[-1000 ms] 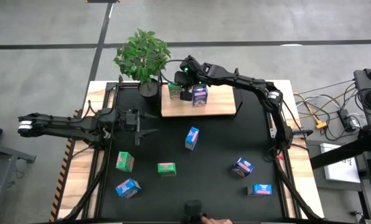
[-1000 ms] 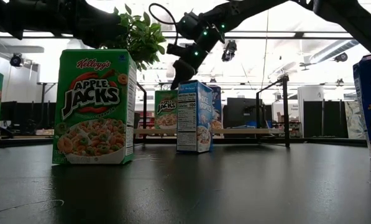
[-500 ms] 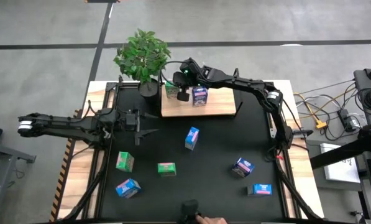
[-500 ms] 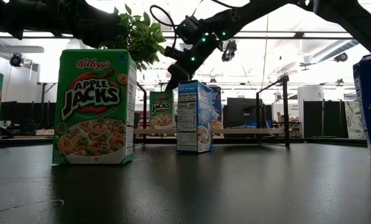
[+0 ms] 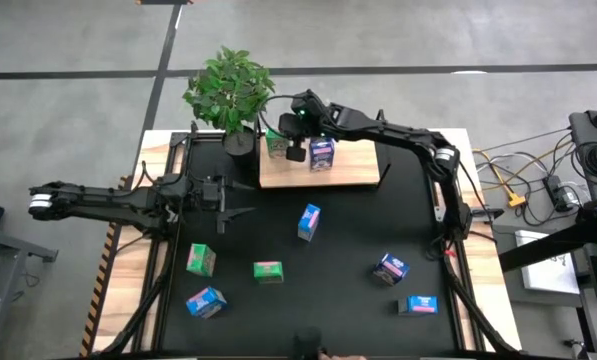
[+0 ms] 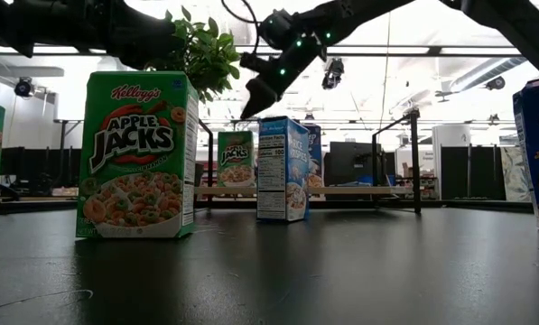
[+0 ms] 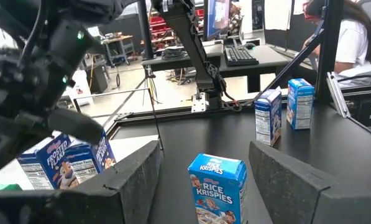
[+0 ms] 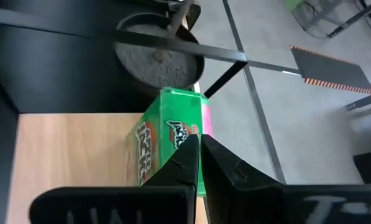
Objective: Stack cereal on shelf
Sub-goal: Put the top green cereal box on the shelf
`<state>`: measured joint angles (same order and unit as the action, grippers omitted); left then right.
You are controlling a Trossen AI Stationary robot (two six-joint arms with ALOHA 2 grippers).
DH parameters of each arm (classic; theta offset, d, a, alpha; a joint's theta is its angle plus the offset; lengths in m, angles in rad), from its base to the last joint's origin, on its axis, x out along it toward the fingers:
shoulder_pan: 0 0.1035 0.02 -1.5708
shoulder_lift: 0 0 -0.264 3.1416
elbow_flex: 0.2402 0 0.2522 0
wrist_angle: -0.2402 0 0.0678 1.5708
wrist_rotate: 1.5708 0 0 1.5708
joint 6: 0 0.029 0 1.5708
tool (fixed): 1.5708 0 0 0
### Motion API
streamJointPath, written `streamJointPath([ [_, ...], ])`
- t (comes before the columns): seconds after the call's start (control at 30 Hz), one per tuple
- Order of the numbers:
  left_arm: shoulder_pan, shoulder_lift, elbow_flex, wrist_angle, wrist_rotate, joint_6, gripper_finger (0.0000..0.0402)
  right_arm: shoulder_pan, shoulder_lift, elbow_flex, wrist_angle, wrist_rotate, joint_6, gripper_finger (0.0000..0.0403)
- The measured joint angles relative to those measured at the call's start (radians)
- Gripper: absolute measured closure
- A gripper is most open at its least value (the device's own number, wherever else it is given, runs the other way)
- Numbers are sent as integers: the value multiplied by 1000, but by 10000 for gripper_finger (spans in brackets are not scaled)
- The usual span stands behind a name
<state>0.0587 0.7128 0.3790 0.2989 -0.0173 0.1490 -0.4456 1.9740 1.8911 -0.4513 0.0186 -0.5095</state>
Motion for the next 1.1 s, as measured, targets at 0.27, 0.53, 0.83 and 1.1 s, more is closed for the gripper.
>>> streamJointPath([
  [0.27, 0, 0, 0, 0, 0, 0, 171, 65, -14, -6, -83, -3, 0, 394],
  [0.53, 0, -1, 0, 0, 0, 1, 171, 102, 74, -33, -68, 75, -17, 394],
  [0.83, 0, -1, 0, 0, 0, 3, 171, 101, 122, -19, -34, 219, -60, 394],
  [1.1, 0, -1, 0, 0, 0, 11, 171, 91, 122, -15, -30, 222, -65, 394],
])
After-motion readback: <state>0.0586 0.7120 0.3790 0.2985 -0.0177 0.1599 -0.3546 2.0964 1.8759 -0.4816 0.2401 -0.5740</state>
